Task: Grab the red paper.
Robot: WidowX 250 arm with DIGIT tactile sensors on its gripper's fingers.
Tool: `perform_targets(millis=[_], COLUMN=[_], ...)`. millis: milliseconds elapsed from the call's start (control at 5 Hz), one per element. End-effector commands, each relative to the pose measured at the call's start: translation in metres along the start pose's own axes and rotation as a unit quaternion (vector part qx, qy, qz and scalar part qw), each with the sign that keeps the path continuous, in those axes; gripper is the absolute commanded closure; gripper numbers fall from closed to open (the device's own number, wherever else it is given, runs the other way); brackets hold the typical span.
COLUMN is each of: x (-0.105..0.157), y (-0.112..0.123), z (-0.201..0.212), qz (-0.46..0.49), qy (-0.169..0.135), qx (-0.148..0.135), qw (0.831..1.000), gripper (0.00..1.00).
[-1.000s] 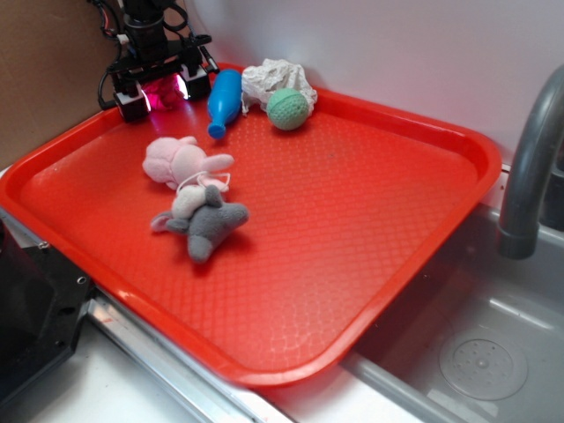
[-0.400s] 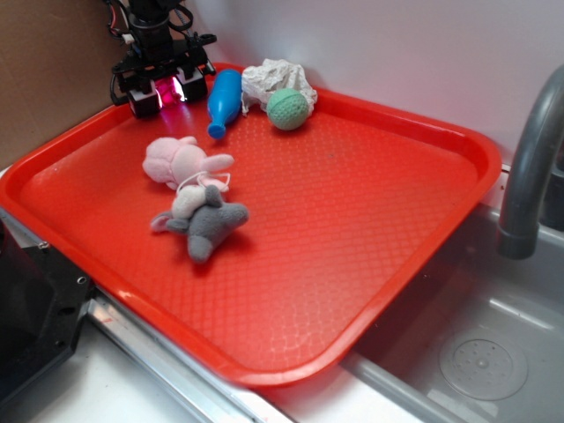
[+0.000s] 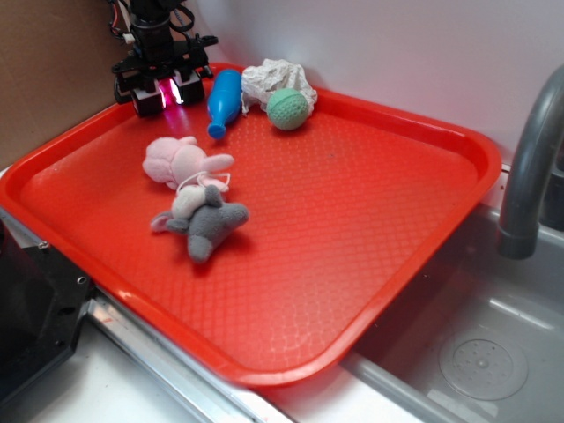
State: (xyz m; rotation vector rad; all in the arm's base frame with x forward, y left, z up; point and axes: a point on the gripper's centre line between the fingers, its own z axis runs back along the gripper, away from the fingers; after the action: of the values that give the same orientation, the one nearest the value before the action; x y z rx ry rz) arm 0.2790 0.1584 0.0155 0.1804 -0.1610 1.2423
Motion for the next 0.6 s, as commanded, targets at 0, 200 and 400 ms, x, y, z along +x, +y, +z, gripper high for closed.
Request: perform_targets(millis=[0,200,400], x=[-0.053,-0.083,-0.095], y=[0.041,0.06,0.073], z=[0.118,0.175,0.228], qz=[-0.179,-0.295,-0.397], qy=[0.028,0.037,0.051], qx=[-0.099,-0.131,-0.178], qw=[0.979,0.946,0.899], gripper=[1.0,1.0,1.0])
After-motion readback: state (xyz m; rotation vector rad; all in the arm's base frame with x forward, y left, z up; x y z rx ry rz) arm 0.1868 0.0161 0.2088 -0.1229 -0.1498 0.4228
